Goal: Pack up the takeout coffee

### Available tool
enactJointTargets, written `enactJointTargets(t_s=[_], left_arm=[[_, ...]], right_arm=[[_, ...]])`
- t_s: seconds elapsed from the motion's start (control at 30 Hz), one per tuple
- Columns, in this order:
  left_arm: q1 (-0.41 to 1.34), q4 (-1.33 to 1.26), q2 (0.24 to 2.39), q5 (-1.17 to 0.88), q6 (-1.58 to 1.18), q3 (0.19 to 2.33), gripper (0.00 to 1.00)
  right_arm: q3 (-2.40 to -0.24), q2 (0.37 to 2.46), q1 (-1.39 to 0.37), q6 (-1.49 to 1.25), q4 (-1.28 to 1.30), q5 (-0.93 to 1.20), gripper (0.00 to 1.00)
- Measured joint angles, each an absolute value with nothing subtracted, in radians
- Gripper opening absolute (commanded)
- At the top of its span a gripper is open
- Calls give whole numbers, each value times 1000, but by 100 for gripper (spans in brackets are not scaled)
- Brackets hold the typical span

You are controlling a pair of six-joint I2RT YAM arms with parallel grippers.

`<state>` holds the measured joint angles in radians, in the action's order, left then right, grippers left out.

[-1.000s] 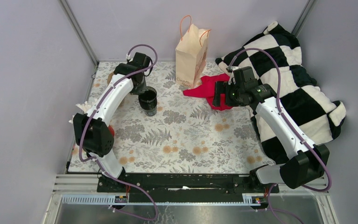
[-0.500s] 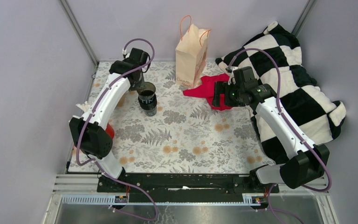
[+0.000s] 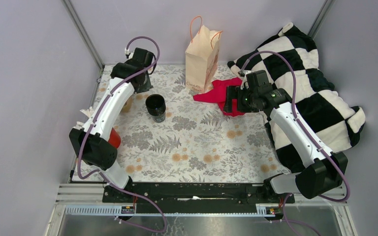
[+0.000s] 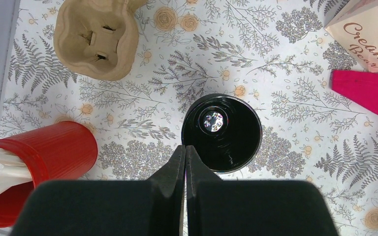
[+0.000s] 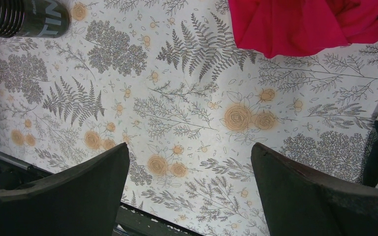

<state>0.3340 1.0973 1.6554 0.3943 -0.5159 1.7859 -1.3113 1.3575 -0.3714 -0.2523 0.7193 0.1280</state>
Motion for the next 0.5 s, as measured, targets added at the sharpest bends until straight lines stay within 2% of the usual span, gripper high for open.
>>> enactJointTargets(t_s=[0.07, 0.2, 0.3, 0.5], left_arm=[[334, 1097, 1654, 394, -515, 1786, 0], [332, 1099, 1658, 380, -497, 1787, 22], [320, 1100, 1682, 350, -471, 1787, 32], [292, 1097, 1765, 332, -427, 1742, 33]], right_arm=[[-1311, 1358, -371, -253, 719, 134, 100], [-1310, 1359, -371, -257, 720, 144, 100], [-1304, 1359, -371, -258, 715, 145, 100], [-1292, 1359, -371, -259, 712, 150, 100]])
